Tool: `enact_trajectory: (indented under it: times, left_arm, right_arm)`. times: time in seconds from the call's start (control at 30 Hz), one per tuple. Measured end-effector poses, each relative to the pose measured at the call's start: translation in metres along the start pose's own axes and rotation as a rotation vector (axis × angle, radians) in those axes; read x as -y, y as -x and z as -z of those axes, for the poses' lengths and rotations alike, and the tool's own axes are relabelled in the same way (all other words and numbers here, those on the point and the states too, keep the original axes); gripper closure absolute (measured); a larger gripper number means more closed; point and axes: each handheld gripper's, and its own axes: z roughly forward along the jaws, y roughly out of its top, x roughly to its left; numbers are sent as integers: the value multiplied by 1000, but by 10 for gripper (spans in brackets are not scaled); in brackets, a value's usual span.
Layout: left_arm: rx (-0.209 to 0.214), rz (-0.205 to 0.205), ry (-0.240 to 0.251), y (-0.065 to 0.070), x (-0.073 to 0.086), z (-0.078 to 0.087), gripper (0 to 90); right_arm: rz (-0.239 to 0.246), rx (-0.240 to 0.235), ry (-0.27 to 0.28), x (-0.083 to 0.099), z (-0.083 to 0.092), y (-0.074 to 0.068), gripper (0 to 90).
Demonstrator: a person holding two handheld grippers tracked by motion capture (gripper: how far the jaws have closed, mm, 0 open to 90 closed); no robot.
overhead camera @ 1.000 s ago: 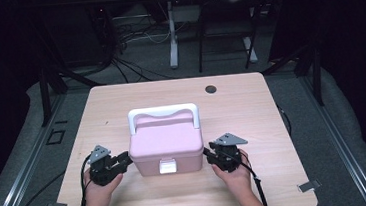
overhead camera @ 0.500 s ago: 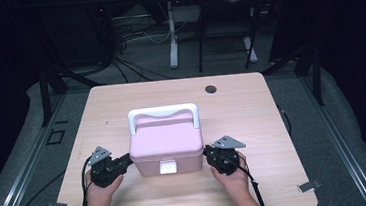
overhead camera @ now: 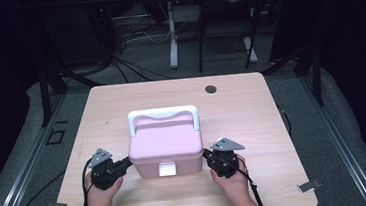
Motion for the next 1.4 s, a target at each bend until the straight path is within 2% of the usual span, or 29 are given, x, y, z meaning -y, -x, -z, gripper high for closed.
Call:
enact_trajectory:
  times: [0.6,0.9,1.4]
  left_arm:
    - [19,-5,-24,12,6,9,896]
    - [19,2,-28,18,9,13,896]
    - [48,-8,-47,28,18,25,896]
  right_arm:
    - [69,13,-30,6,16,-7,900]
    - [54,9,-37,9,22,-8,900]
    - [71,-3,-55,19,40,-14,900]
